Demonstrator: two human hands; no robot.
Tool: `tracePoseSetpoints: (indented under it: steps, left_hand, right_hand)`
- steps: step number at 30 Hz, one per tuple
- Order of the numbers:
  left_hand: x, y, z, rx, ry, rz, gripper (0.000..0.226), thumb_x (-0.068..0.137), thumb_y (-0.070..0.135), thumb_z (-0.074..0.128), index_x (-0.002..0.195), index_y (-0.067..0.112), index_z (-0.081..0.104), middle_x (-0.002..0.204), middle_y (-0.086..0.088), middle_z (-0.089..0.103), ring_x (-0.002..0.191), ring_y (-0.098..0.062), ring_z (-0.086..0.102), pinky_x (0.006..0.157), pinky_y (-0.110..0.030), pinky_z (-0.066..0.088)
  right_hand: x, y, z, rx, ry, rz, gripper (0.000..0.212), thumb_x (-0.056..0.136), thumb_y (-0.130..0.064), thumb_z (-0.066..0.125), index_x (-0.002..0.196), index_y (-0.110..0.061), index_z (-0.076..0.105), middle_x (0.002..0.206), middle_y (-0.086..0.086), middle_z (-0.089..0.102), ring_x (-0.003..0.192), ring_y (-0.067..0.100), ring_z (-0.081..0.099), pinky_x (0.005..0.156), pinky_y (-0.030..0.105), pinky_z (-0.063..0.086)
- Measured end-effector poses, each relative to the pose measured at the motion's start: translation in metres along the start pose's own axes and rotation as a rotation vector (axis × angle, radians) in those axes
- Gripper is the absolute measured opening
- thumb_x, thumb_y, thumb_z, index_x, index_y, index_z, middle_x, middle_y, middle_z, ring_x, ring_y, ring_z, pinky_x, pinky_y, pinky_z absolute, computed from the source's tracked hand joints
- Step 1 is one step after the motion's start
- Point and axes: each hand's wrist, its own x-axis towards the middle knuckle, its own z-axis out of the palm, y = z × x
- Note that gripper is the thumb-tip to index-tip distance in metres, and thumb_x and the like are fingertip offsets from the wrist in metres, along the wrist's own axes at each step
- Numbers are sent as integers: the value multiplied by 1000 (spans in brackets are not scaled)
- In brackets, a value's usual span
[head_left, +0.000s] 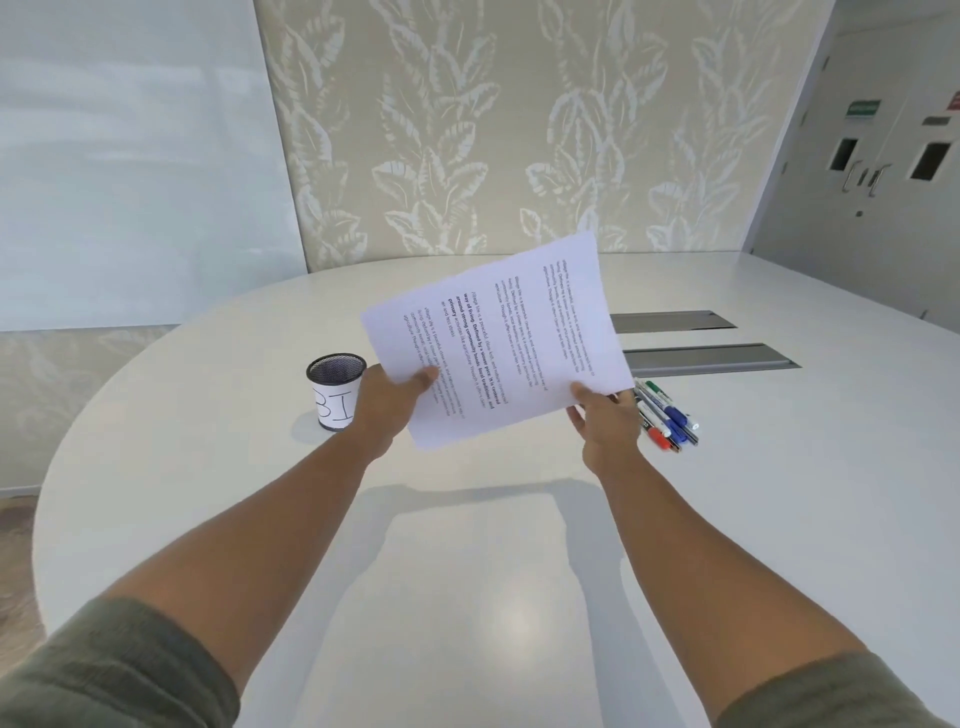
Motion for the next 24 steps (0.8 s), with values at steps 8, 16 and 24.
tracePoseSetpoints:
  steps: [8,16,24]
  left_hand:
    - [6,2,-13,153,7,84,16,86,21,76,101,24,72,93,6,75,90,-18,72,84,-34,56]
    - [-14,-29,-12,227,-73,-5,37,76,19,86,110,8,74,105,-6,76,97,-23,73,90,-39,57]
    - [-17,-36,-9,219,-53,-21,29,80,24,83,107,18,74,102,0,76,95,-22,71,88,-36,55]
  right_hand:
    - [9,-9,-19,-121,1,-155,35,80,1,76,109,-12,61,95,-1,70,79,10,66,66,18,53]
    - [6,21,-44,-627,26,-129,21,82,-8,73,97,-18,63,98,-3,71,86,14,65,65,22,46]
    - [3,29,-54,-756,-5,-143,20,85,-11,68,102,-20,62,97,-5,67,85,14,62,68,21,45]
